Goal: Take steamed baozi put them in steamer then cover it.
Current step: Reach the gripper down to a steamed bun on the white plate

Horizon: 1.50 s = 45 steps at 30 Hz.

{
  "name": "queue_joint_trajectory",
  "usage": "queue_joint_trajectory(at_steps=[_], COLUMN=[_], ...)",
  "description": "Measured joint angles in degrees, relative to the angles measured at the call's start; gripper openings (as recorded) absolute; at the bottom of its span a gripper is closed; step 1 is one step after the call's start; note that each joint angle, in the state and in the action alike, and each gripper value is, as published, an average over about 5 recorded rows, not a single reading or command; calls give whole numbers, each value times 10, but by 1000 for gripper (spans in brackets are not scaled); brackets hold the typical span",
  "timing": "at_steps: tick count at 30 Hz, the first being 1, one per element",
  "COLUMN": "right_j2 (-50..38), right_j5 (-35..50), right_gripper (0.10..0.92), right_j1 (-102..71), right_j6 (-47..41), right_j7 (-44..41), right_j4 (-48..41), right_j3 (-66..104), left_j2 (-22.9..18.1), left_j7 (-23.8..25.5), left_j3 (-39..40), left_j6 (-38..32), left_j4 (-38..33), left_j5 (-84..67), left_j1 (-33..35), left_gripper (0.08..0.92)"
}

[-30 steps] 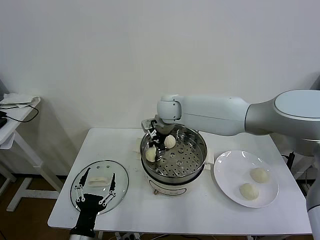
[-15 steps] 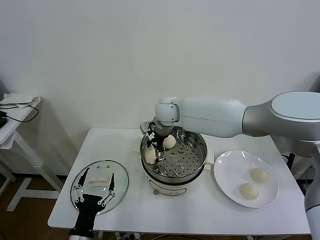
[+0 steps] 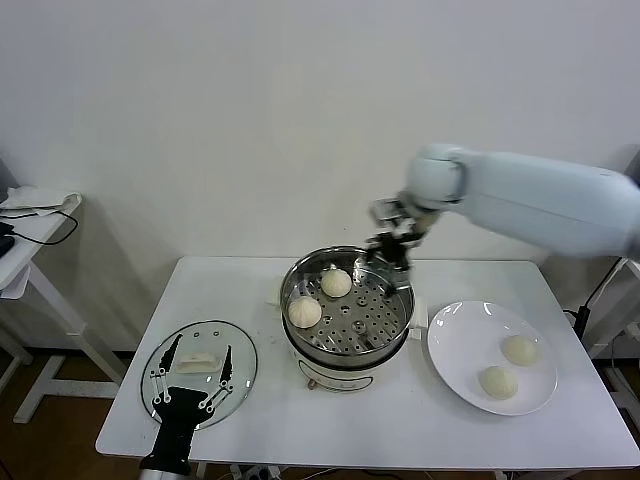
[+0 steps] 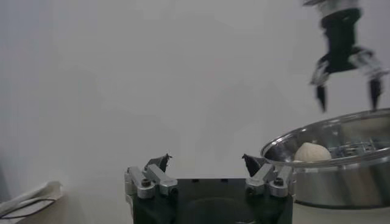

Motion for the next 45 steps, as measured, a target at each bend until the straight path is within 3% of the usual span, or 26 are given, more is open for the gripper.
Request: queue_joint_trajectory(at_steps=[9, 17, 40, 45], right_j2=[-136, -191, -197, -195], right_j5=[-74, -125, -197, -202], right_gripper=[823, 823, 822, 774], right_j1=[-46, -136, -329, -344], right_j6=[47, 61, 56, 55], right_j7=[-27, -25, 21, 26], right_j4=[7, -2, -41, -44], right_j3=[1, 33, 150, 157], left_j2=[-4, -10, -13, -13], left_j7=[0, 0, 0, 0], left_j3=[-2, -2, -12, -12], left_j6=[1, 0, 0, 0], left_j4=[-4, -2, -2, -2], left_j5=[1, 3, -2, -2], left_j1=[8, 12, 17, 17], left_gripper=[823, 823, 823, 823])
